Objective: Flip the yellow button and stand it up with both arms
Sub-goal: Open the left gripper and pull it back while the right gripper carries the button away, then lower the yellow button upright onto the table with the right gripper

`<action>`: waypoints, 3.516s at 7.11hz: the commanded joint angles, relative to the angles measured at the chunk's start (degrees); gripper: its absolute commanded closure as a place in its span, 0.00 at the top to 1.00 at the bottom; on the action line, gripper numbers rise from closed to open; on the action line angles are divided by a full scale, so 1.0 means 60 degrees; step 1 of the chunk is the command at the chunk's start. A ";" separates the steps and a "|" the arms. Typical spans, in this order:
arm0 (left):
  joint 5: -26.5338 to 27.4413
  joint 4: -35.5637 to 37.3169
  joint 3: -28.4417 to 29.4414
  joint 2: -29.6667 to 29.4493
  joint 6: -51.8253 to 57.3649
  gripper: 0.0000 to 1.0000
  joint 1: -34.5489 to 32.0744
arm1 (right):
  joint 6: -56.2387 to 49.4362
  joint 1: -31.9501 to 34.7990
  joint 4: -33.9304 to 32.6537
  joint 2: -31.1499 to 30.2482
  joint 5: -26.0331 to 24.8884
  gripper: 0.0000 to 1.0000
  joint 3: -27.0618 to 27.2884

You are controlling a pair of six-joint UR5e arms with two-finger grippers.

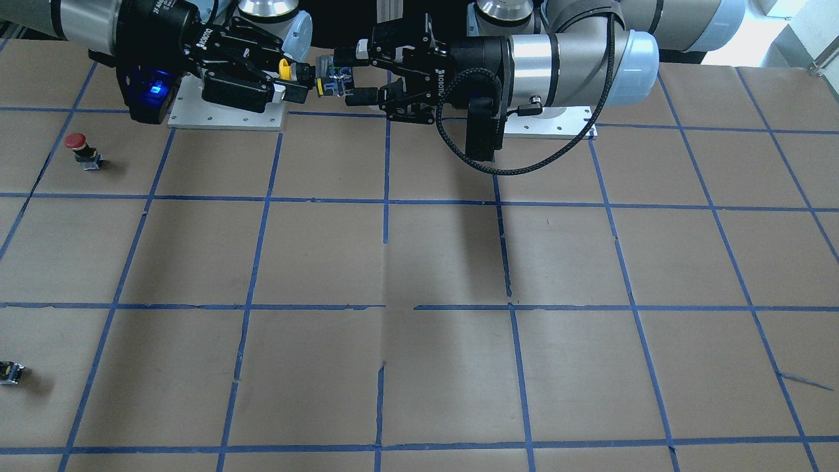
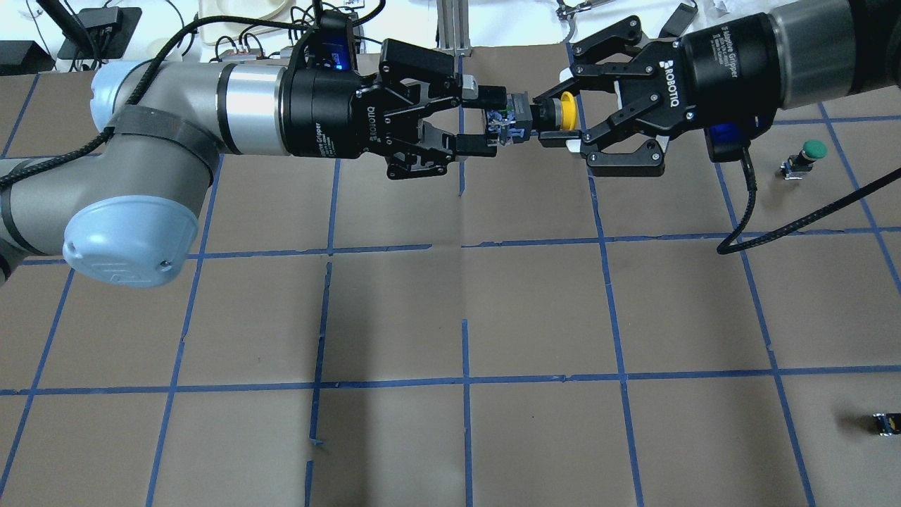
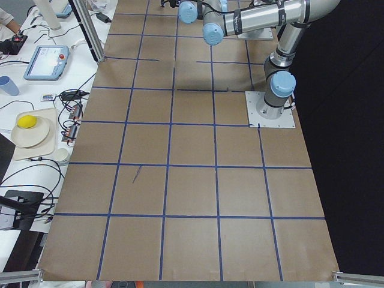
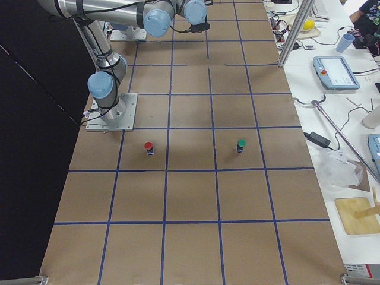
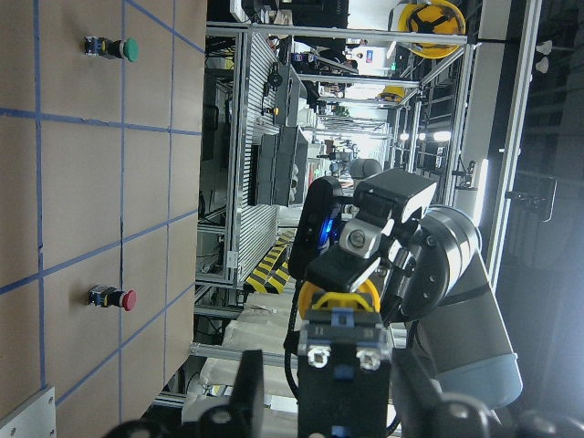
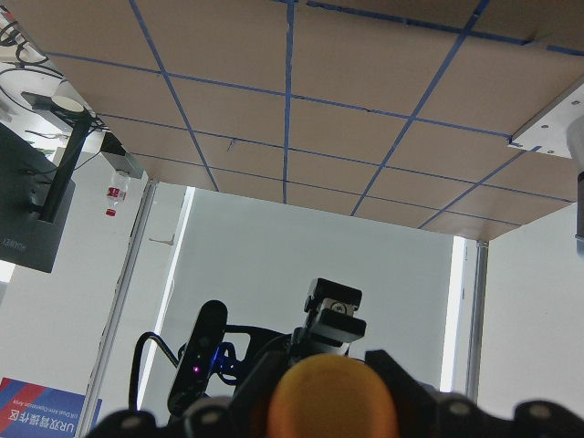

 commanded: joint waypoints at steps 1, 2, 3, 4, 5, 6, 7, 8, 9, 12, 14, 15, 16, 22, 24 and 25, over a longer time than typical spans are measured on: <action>0.0028 0.0014 0.0059 0.0015 -0.0358 0.94 0.0002 | 0.0000 -0.0041 -0.0015 0.0059 -0.0004 0.10 -0.0014; 0.0463 0.0014 0.0147 0.0160 -0.0562 0.94 0.0046 | 0.0000 -0.0114 -0.0189 0.0117 -0.0178 0.10 -0.0043; 0.1961 0.0014 0.0437 0.0278 -0.1057 0.96 0.0061 | -0.0145 -0.0202 -0.0945 0.0205 -0.1282 0.10 -0.0043; 0.3165 -0.0131 0.1151 0.0250 -0.1250 0.99 0.0075 | -0.0161 -0.0260 -0.1532 0.0467 -0.2119 0.10 -0.0130; 0.4975 -0.0162 0.1666 0.0119 -0.1368 0.99 0.0017 | -0.0843 -0.0508 -0.1567 0.0498 -0.2418 0.10 -0.0146; 0.6763 -0.0380 0.2033 0.0118 -0.1442 0.99 -0.0041 | -0.2126 -0.0902 -0.1553 0.0484 -0.3479 0.10 -0.0204; 0.8390 -0.0773 0.2371 0.0132 -0.1443 0.99 -0.0201 | -0.3792 -0.1007 -0.1568 0.0542 -0.4810 0.10 -0.0320; 0.9726 -0.1546 0.2809 0.0132 -0.1428 0.99 -0.0333 | -0.5302 -0.1023 -0.1626 0.0775 -0.6375 0.10 -0.0525; 1.0972 -0.2525 0.3393 0.0089 -0.1399 0.99 -0.0364 | -0.6492 -0.1023 -0.2032 0.0922 -0.7623 0.10 -0.0759; 1.3386 -0.3019 0.3357 0.0161 -0.1151 1.00 -0.0364 | -0.9658 -0.1139 -0.4633 0.1405 -1.0148 0.10 -0.0644; 1.3709 -0.2785 0.3471 0.0031 0.0107 1.00 -0.0233 | -1.1139 -0.1606 -0.7252 0.1466 -1.0447 0.10 0.0243; 1.3710 -0.2770 0.3371 0.0088 0.0168 1.00 -0.0131 | -1.2148 -0.2363 -0.8643 0.1465 -1.0405 0.10 0.1120; 1.3695 -0.2769 0.3486 0.0059 0.0154 1.00 -0.0086 | -1.3173 -0.3095 -0.9832 0.1436 -1.0201 0.11 0.1897; 1.3680 -0.2740 0.3604 -0.0014 0.0066 1.00 0.0530 | -1.7029 -0.5574 -1.2100 0.1451 -0.7681 0.11 0.4276; 1.3695 -0.2595 0.3590 -0.0029 0.0081 1.00 0.0530 | -1.7153 -0.5754 -1.2143 0.1713 -0.7430 0.11 0.4293; 1.3695 -0.2405 0.3546 0.0000 -0.0035 1.00 0.0530 | -1.7168 -0.5754 -1.2173 0.1903 -0.7430 0.11 0.4293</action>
